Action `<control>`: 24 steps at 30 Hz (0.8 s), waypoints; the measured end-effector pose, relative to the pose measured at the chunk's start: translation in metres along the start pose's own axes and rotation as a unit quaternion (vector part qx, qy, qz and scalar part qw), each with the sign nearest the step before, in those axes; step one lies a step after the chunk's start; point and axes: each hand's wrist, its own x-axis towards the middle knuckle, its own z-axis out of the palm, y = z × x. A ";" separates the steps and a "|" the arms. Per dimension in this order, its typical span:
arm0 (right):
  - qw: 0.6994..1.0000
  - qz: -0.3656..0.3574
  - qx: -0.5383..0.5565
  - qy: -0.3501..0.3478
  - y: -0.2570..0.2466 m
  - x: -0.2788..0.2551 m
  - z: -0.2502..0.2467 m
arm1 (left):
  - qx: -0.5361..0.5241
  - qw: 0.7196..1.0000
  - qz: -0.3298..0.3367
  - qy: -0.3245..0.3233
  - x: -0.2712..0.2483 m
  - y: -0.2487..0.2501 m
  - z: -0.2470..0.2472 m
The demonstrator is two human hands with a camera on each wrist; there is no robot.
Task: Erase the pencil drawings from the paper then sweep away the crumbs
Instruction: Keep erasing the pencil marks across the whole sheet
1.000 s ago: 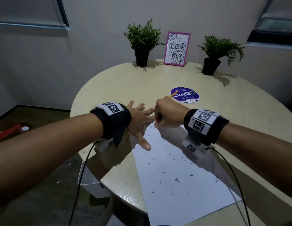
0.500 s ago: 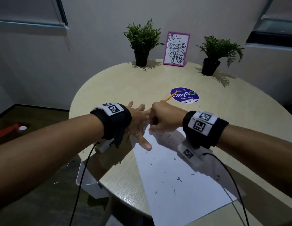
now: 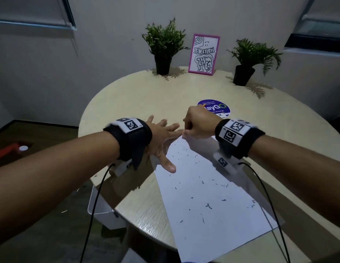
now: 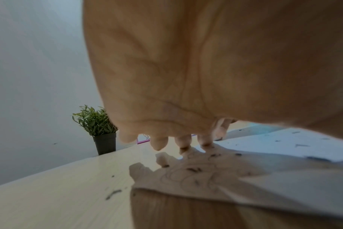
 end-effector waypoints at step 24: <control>0.999 -0.025 -0.030 -0.018 -0.001 -0.011 -0.001 | -0.077 0.996 -0.005 -0.041 0.002 -0.003 -0.001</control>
